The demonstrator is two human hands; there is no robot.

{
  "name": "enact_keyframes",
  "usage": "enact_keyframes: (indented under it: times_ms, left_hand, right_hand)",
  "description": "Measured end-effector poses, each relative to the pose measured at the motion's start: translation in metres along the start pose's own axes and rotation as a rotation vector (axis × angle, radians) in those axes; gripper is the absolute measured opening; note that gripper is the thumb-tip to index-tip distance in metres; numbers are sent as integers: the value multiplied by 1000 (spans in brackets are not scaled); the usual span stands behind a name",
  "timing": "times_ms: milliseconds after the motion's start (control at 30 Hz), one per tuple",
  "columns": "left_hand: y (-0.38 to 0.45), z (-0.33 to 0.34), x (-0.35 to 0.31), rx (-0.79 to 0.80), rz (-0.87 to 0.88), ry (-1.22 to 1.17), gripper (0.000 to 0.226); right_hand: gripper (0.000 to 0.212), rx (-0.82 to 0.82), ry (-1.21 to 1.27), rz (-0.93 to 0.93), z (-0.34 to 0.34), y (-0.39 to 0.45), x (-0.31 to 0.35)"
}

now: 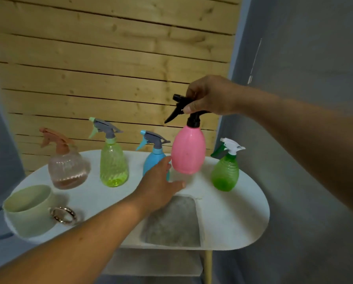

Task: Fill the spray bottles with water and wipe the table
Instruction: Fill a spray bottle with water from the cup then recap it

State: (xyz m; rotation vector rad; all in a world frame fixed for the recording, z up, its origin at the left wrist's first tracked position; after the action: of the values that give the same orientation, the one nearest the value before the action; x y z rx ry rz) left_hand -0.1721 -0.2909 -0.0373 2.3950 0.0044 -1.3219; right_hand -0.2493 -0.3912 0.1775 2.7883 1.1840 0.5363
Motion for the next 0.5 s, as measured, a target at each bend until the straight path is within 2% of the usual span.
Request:
enact_keyframes:
  times_ms: [100, 200, 500]
  left_hand:
    - [0, 35, 18, 225, -14, 191, 81]
    - [-1, 55, 34, 390, -77, 332, 95]
    - [-7, 78, 56, 577, -48, 573, 85]
  right_hand:
    - [16, 14, -22, 48, 18, 11, -32]
    - [17, 15, -66, 80, 38, 19, -56]
    - [26, -26, -208, 45, 85, 30, -85]
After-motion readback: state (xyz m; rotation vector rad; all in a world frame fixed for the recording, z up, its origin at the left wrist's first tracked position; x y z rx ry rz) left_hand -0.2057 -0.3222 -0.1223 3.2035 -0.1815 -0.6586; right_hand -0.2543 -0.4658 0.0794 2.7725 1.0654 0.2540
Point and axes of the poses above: each hand's wrist, its own y-axis towards the middle knuckle, its own z-axis out of the palm, x = y × z, the point moved 9 cm from there along y, towards the middle knuckle, and after that the axes turned 12 degrees about z, right-handed, at the moved point
